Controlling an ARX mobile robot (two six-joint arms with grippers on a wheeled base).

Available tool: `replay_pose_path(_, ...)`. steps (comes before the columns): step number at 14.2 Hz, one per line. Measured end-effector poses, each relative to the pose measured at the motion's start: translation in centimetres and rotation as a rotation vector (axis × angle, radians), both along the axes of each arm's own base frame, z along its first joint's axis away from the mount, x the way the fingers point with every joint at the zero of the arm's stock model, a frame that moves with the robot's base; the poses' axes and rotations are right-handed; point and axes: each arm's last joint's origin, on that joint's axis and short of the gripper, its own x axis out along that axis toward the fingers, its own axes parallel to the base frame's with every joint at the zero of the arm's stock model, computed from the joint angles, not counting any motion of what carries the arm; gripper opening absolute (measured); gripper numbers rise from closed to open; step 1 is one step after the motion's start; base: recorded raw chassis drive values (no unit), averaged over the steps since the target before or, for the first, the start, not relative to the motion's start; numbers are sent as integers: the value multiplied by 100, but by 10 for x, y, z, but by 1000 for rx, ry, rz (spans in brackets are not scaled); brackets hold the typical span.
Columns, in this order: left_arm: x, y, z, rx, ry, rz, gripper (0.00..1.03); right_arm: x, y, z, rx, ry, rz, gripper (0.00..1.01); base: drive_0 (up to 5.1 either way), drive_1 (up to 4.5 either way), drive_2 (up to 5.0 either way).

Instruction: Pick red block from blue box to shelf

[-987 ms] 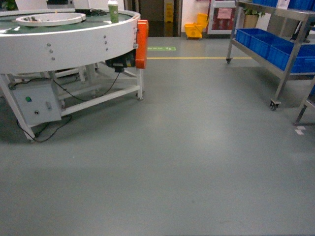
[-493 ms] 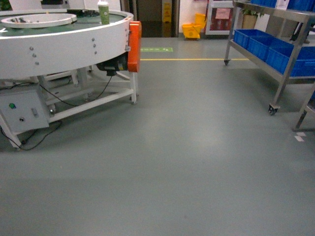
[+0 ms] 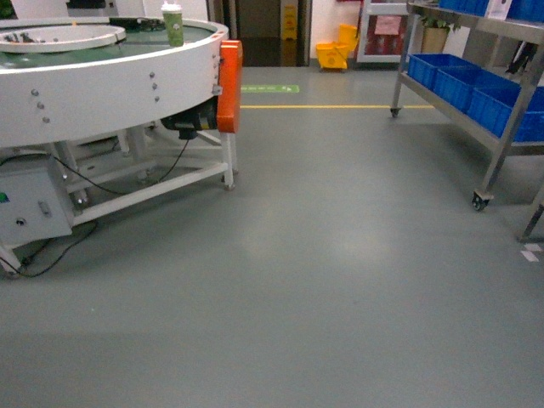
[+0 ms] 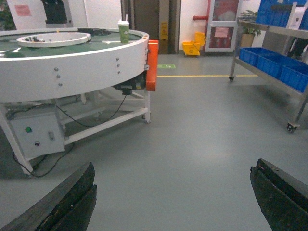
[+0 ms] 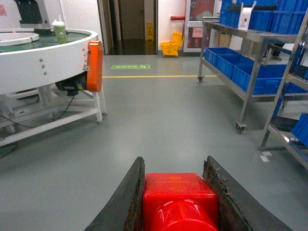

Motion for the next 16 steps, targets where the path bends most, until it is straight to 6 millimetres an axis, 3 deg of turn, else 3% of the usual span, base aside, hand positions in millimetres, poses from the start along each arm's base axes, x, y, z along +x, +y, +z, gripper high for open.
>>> replay_pose_path(16, 0, 0, -1, 0, 7, 0, 98, 0, 0, 0, 0, 4, 0, 29, 1, 435, -432)
